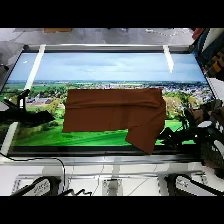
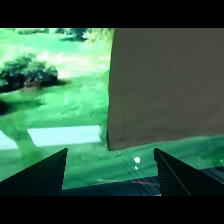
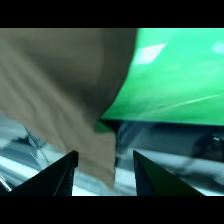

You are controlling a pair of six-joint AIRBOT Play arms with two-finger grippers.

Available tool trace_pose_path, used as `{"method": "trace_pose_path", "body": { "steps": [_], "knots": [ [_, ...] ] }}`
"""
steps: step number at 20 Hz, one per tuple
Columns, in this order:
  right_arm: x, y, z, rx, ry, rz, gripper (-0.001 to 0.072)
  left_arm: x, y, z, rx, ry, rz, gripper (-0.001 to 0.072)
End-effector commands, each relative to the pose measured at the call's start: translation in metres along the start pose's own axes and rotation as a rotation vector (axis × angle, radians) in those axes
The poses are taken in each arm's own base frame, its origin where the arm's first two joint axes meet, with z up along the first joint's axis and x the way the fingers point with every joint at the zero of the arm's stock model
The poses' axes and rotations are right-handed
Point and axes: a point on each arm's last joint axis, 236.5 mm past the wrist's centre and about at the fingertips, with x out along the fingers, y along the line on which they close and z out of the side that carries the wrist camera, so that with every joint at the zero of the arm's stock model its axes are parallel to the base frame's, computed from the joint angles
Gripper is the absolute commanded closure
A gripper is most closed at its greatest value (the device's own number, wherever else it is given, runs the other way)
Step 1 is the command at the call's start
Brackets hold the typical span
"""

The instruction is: Fold the clothes and pants, and hang the long-sleeved shirts on hangers.

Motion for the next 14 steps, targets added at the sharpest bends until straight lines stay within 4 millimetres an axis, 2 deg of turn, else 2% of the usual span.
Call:
{"method": "trace_pose_path", "body": {
  "steps": [1, 2, 4, 7, 9, 11, 14],
  "knots": [
    [0.013, -0.002, 0.006, 0.034, -0.068, 0.03, 0.0329, 0.008, 0.002, -0.005, -0.017, 0.024, -0.011, 0.0124],
    [0.014, 0.0, 0.009, 0.023, -0.082, 0.038, 0.035, 0.011, 0.003, -0.006, -0.022, 0.034, -0.014, 0.0124],
    [0.016, 0.01, 0.018, -0.022, -0.117, 0.056, 0.0484, 0.019, 0.006, -0.009, -0.034, 0.058, -0.021, 0.0124],
    [0.02, 0.029, 0.032, -0.103, -0.18, 0.091, 0.0483, 0.03, 0.01, -0.013, -0.051, 0.093, -0.03, 0.0124],
    [0.024, 0.04, 0.033, -0.154, -0.19, 0.108, 0.0499, 0.034, 0.011, -0.014, -0.063, 0.099, -0.037, 0.0124],
    [0.028, 0.045, 0.029, -0.204, -0.176, 0.107, 0.0688, 0.036, 0.009, -0.013, -0.07, 0.098, -0.046, 0.0124],
    [0.035, 0.051, 0.022, -0.238, -0.152, 0.1, 0.0695, 0.041, 0.007, -0.02, -0.079, 0.113, -0.057, 0.0125]
  ]
}}
